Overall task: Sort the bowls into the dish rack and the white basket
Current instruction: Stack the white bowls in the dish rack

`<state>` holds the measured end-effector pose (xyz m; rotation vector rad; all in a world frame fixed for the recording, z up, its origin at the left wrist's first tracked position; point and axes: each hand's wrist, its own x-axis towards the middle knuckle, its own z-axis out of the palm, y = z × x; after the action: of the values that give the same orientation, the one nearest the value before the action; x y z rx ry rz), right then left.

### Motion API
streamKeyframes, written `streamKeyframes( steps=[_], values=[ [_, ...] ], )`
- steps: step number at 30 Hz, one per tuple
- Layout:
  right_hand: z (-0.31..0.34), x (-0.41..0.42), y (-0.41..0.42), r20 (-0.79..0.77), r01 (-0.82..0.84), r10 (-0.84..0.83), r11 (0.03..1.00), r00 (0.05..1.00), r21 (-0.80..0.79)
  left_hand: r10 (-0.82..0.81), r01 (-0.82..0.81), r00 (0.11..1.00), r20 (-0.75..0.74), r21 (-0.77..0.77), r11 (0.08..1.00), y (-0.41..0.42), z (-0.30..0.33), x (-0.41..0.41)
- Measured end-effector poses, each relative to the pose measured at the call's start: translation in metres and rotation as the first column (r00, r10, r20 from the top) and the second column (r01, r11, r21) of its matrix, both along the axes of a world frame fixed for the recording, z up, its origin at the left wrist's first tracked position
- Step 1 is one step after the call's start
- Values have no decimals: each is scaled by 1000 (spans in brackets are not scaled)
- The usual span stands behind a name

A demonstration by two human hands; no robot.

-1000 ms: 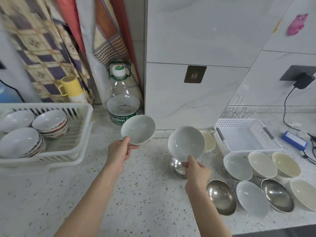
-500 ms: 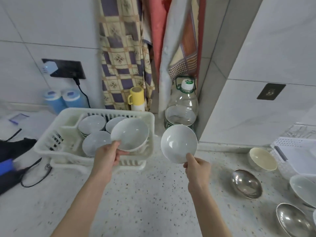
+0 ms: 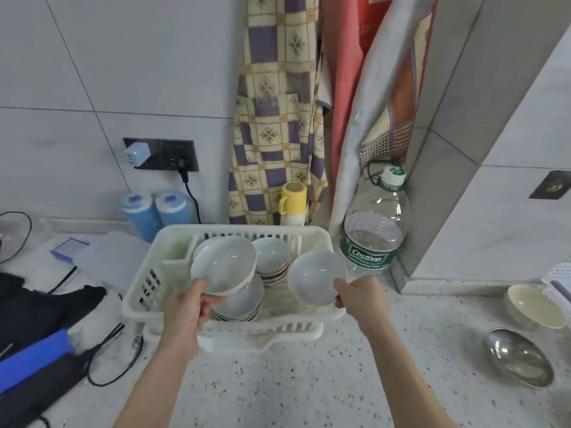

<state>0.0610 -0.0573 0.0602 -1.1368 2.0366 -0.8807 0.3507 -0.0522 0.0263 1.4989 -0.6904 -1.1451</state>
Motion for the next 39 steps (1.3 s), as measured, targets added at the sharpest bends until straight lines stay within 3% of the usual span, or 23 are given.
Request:
streamKeyframes(
  steps=[8, 20, 30, 39],
  values=[
    [-16, 18, -14, -63, -21, 31, 988, 998, 152, 85, -86, 995, -47, -32, 996, -26, -9, 5],
    [-31, 42, -38, -295, -173, 281, 923, 913, 344, 124, -131, 989, -75, -89, 987, -46, -19, 12],
    [-27, 45, -56, -173, -297, 449, 787, 877, 541, 34, -34, 999, 2, -134, 990, -41, -22, 12],
    [-35, 46, -61, -236, -316, 558, 714, 796, 625, -21, 23, 1000, 20, -140, 990, -39, -21, 14]
  ],
)
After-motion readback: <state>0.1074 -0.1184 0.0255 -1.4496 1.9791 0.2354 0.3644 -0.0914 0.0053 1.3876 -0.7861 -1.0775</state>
